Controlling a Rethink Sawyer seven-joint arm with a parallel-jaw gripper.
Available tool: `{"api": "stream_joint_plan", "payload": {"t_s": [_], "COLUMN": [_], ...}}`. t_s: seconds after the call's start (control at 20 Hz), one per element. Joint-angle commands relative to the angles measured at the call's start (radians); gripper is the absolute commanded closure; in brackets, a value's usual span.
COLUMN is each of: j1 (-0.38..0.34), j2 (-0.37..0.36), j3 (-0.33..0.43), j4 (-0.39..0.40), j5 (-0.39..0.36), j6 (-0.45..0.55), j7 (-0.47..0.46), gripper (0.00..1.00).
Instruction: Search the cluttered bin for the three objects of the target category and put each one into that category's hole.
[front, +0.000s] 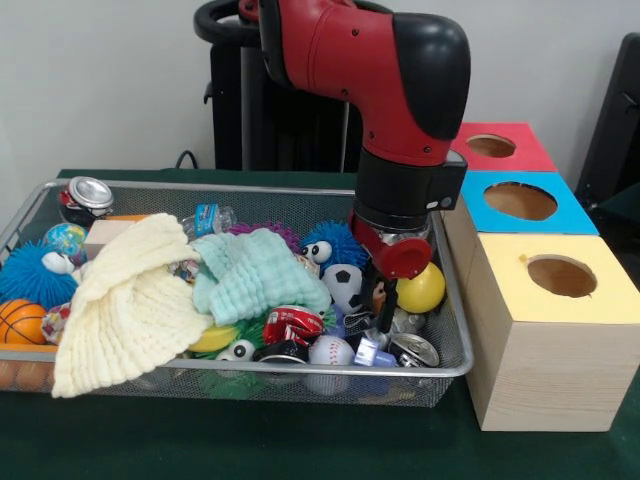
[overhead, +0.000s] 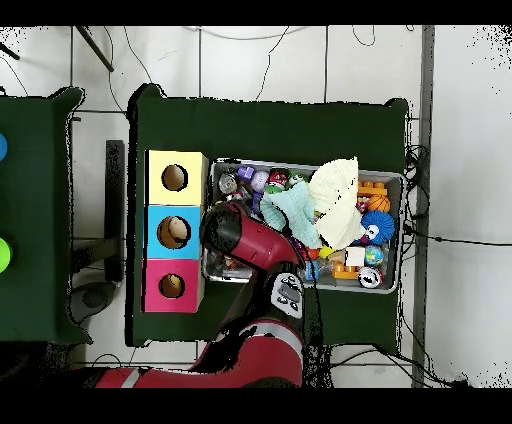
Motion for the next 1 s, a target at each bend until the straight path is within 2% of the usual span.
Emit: {"api": "stream_joint_plan", "payload": {"t_s": [0.05, 0.2, 0.6, 0.65, 0.9, 1.0], "j1": [0.005, 0.024, 0.018, 0.014, 0.009, -0.005], "j2": [0.036, 0.031, 0.037, 0.04, 0.057, 0.053], "j3": [0.072, 0.056, 0.053, 0.055, 0.049, 0.059], "j4": [0.082, 0.092, 0.085, 0.081, 0.068, 0.065], "j5": [-0.028, -0.02, -0.03, -0.036, -0.095, -0.113], "j6": [0.005, 0.014, 0.004, -0.002, -0.132, -0.116], "j7": [0.101, 0.115, 0.099, 0.092, 0.066, 0.047], "gripper": [0.0, 0.0, 0.0, 1.0, 1.0, 1.0]}}
